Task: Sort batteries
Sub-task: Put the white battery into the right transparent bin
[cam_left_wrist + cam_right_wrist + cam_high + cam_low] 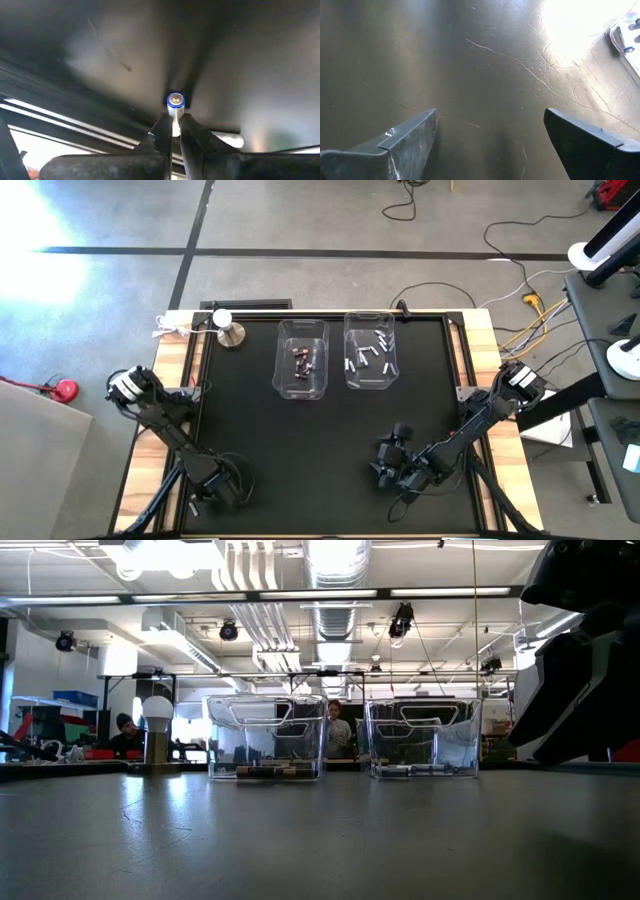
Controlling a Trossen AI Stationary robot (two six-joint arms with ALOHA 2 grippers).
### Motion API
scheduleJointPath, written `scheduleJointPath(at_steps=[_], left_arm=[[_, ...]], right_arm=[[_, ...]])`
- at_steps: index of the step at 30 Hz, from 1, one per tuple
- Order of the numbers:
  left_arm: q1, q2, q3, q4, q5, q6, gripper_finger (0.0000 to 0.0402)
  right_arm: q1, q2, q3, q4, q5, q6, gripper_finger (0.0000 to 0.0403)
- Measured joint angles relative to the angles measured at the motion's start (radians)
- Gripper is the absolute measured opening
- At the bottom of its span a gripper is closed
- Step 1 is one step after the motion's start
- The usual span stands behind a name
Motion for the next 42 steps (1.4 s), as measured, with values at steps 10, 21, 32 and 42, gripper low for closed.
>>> scheduleJointPath(at_steps=[10,21,32,42], left_arm=[[0.006,0.002,0.123,-0.081,-0.321,0.039,0.0009],[0.007,0.002,0.153,-0.087,-0.468,0.022,0.001],[0.008,0.006,0.139,-0.095,-0.498,-0.01,0.0053],[0.013,0.04,0.136,-0.091,-0.487,0.052,0.0012]], right_arm=[[0.0,0.0,0.0,0.003,0.0,0.0,0.0361],[0.0,0.0,0.0,0.004,0.0,0.0,0.0361],[0.0,0.0,0.0,0.009,0.0,0.003,0.0361],[0.0,0.0,0.0,0.011,-0.002,0.001,0.0361]])
